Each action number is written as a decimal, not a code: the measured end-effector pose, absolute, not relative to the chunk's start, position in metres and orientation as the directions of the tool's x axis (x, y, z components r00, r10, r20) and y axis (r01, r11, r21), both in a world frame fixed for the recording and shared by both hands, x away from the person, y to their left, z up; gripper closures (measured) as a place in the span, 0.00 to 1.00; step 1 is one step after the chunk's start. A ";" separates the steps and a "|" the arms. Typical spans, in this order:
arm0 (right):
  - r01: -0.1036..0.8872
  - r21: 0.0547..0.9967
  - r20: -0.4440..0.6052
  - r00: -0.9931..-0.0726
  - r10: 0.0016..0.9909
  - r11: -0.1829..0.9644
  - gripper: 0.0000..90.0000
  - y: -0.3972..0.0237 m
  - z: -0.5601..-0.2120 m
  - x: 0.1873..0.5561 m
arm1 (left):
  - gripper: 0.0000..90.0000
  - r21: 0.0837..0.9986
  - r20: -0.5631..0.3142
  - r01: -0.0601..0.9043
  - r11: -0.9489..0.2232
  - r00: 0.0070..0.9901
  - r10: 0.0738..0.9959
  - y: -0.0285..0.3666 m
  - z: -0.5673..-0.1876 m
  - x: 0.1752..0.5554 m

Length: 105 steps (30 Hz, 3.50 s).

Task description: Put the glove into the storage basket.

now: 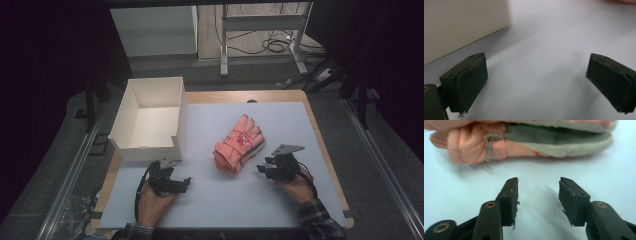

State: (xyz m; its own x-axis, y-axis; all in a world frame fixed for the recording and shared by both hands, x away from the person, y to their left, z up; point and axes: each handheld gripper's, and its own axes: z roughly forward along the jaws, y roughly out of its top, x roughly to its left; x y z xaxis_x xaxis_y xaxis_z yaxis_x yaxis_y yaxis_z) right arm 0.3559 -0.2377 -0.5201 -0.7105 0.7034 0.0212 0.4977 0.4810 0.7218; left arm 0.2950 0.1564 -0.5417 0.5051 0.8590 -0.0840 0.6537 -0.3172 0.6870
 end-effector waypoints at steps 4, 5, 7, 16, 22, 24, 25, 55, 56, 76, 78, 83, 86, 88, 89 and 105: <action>0.501 0.727 0.014 -0.695 0.719 0.470 0.50 -0.247 -0.520 0.353 | 0.04 0.687 -0.094 0.643 -0.339 0.541 0.836 0.146 -0.533 0.297; 0.502 0.728 0.012 -0.691 0.723 0.467 0.49 -0.250 -0.520 0.352 | 0.04 0.685 -0.100 0.640 -0.347 0.555 0.826 0.142 -0.529 0.299; 0.509 0.724 0.003 -0.677 0.736 0.465 0.45 -0.258 -0.520 0.350 | 0.04 0.686 -0.108 0.636 -0.353 0.569 0.815 0.137 -0.523 0.301; 0.542 0.715 -0.011 -0.622 0.783 0.442 0.36 -0.279 -0.524 0.348 | 0.03 0.684 -0.124 0.616 -0.392 0.627 0.769 0.112 -0.495 0.319; 0.522 0.726 -0.029 -0.628 0.778 0.448 0.28 -0.281 -0.528 0.346 | 0.02 0.684 -0.118 0.602 -0.412 0.649 0.752 0.098 -0.479 0.333; 0.516 0.724 -0.040 -0.632 0.774 0.459 0.26 -0.280 -0.529 0.346 | 0.01 0.679 -0.114 0.601 -0.422 0.654 0.748 0.093 -0.474 0.337; 0.515 0.724 -0.040 -0.632 0.774 0.459 0.26 -0.280 -0.529 0.346 | 0.01 0.677 -0.107 0.596 -0.432 0.660 0.743 0.091 -0.472 0.338; 0.509 0.729 -0.043 -0.633 0.773 0.458 0.26 -0.280 -0.530 0.346 | 0.00 0.635 -0.049 0.552 -0.541 0.727 0.684 -0.003 -0.453 0.412; 0.509 0.729 -0.043 -0.633 0.773 0.458 0.26 -0.280 -0.530 0.346 | 0.00 0.637 -0.052 0.552 -0.538 0.727 0.685 -0.007 -0.455 0.413; 0.509 0.727 -0.045 -0.634 0.772 0.461 0.26 -0.280 -0.530 0.346 | 0.00 0.607 0.047 0.541 -0.582 0.707 0.706 -0.024 -0.483 0.423; 0.509 0.728 -0.044 -0.634 0.772 0.460 0.26 -0.280 -0.530 0.346 | 0.01 0.601 0.037 0.551 -0.578 0.704 0.709 -0.023 -0.481 0.423; 0.508 0.727 -0.046 -0.635 0.772 0.461 0.26 -0.280 -0.530 0.346 | 0.12 0.576 0.033 0.583 -0.573 0.684 0.729 -0.022 -0.479 0.421; 0.508 0.727 -0.045 -0.635 0.771 0.461 0.26 -0.280 -0.530 0.346 | 0.17 0.579 0.030 0.584 -0.569 0.682 0.730 -0.022 -0.477 0.419; 0.509 0.728 -0.043 -0.634 0.772 0.459 0.26 -0.280 -0.530 0.346 | 0.23 0.590 0.021 0.584 -0.557 0.679 0.734 -0.020 -0.474 0.417; 0.509 0.728 -0.044 -0.634 0.772 0.459 0.26 -0.280 -0.530 0.346 | 0.25 0.593 0.014 0.585 -0.553 0.679 0.734 -0.019 -0.473 0.416; 0.509 0.728 -0.044 -0.634 0.772 0.460 0.26 -0.280 -0.530 0.346 | 0.00 0.503 -0.039 0.656 -0.563 0.668 0.743 -0.027 -0.488 0.420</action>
